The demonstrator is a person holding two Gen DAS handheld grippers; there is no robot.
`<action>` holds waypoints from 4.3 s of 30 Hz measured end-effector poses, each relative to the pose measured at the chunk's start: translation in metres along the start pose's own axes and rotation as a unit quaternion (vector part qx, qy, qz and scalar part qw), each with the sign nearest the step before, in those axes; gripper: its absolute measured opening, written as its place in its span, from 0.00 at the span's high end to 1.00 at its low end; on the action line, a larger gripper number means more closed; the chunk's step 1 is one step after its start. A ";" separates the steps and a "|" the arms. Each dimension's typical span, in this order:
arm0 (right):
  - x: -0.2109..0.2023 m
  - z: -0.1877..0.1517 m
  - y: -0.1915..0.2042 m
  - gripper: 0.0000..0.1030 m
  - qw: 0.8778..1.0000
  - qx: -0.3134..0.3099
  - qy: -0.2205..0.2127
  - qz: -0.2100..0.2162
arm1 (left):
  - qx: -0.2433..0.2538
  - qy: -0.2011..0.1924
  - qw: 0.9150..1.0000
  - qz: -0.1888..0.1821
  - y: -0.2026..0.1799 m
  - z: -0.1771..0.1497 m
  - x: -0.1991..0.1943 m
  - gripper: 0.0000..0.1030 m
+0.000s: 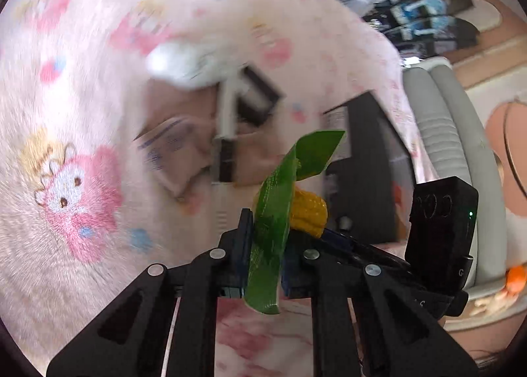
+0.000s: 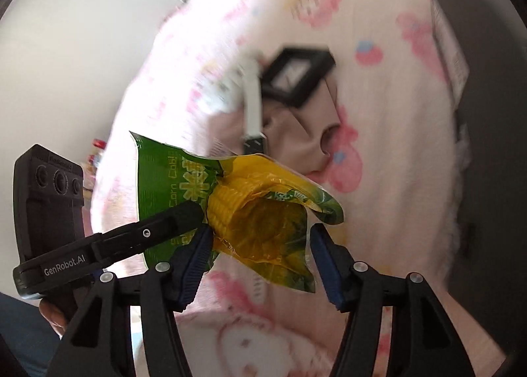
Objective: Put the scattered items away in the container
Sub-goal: 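Grasp the green corn snack bag with the right gripper and lift it, then carry the snack bag over the black box and lower it inside, then open the right gripper to release the bag and withdraw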
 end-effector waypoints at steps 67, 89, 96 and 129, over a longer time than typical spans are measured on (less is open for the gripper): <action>-0.160 0.104 -0.233 0.70 0.984 0.080 -0.028 -0.155 | 0.141 0.046 0.987 0.059 -0.218 0.011 0.185 0.85; -0.165 0.125 -0.262 0.73 0.975 0.132 -0.080 -0.163 | 0.095 0.058 0.993 0.050 -0.230 0.052 0.222 0.85; -0.145 0.133 -0.244 0.75 0.979 0.105 -0.069 -0.159 | 0.070 0.041 0.994 0.067 -0.217 0.059 0.223 0.88; -0.199 0.106 -0.240 0.73 0.962 0.081 -0.126 -0.228 | 0.111 0.041 0.993 0.025 -0.228 0.047 0.214 0.86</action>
Point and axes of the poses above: each gripper's, at about its wrist camera, not at the fingertips, and x roughly the way its jaws point, y to its left, z to its top, the point moved 9 cm from there along x, roughly the way its jaws point, and after that the axes turned 7 degrees about -y, right-handed, at the moved point
